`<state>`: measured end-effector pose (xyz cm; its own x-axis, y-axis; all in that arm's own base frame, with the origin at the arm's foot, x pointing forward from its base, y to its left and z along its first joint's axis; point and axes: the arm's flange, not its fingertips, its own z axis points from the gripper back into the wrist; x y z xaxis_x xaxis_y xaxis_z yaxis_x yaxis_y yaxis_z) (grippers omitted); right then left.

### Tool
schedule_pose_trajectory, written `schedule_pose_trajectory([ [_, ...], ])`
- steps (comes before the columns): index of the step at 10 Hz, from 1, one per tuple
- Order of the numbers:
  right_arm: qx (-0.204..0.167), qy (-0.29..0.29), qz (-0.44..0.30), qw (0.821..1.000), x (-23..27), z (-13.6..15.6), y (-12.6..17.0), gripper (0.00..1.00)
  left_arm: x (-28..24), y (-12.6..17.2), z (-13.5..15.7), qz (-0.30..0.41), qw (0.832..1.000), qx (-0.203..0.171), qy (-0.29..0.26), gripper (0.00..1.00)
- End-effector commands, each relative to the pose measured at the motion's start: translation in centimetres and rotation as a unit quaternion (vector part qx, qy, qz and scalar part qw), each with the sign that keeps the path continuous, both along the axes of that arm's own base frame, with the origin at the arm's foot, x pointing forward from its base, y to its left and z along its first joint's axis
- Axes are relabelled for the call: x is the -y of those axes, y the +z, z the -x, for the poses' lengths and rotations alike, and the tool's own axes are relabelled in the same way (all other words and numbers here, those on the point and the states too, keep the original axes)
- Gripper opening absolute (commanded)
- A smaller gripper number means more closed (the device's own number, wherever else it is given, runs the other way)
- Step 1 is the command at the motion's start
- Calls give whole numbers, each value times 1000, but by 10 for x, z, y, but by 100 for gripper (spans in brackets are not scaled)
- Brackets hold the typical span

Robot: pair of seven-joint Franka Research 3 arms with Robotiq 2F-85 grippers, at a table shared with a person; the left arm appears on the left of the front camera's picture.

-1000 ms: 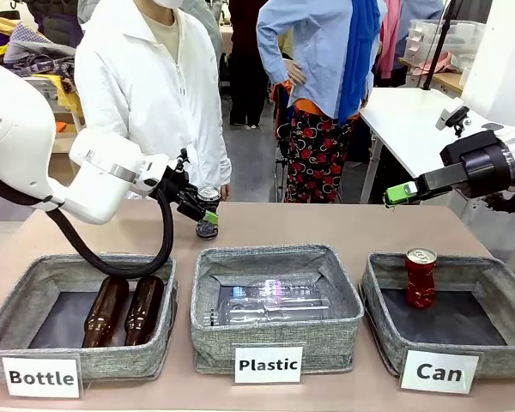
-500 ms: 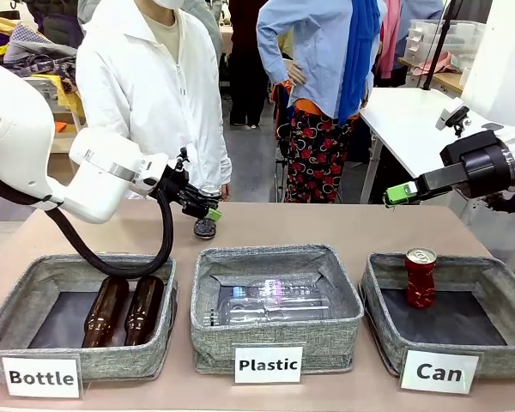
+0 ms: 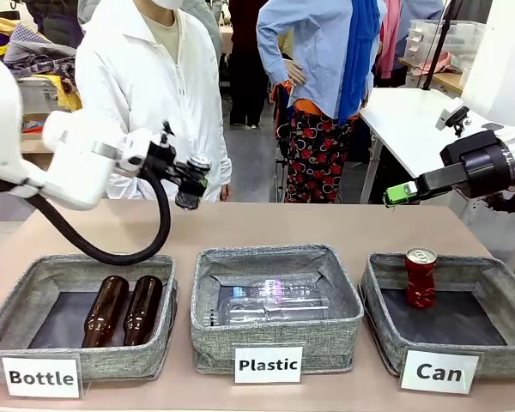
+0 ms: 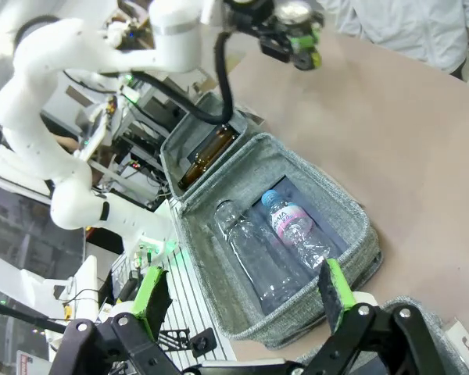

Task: Sort the can waste into the basket.
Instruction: Pick up the can waste from the table and place it in the right Fabric basket.

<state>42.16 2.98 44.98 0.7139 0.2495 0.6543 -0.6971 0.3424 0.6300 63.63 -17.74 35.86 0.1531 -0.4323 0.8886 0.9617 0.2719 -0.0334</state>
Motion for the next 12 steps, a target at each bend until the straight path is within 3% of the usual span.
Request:
schedule_pose_trajectory([
  [1, 1, 3, 3, 1000, 0, 2, 2, 100, -36, 50, 77, 58, 998, 22, 2, 0],
  [3, 1, 3, 3, 1000, 0, 2, 2, 100, -59, 82, 137, 78, 997, 29, -5, 0],
  [6, 1, 3, 3, 1000, 0, 2, 2, 100, -75, 80, 198, 79, 995, 23, -54, 0],
  [7, 1, 3, 3, 1000, 0, 2, 2, 100, -80, 71, 206, 92, 994, 20, -59, 0],
  [8, 1, 3, 3, 1000, 0, 2, 2, 100, -70, 88, 189, 82, 996, 11, -31, 0],
  [10, 1, 3, 3, 1000, 0, 2, 2, 100, -70, 88, 189, 82, 996, 11, -31, 0],
  [11, 1, 3, 3, 1000, 0, 2, 2, 100, -74, 80, 202, 82, 996, 9, -41, 0],
  [12, 0, 0, 0, 1000, 0, 0, 0, 100, -21, 87, 193, 40, 996, 12, -82, 0],
])
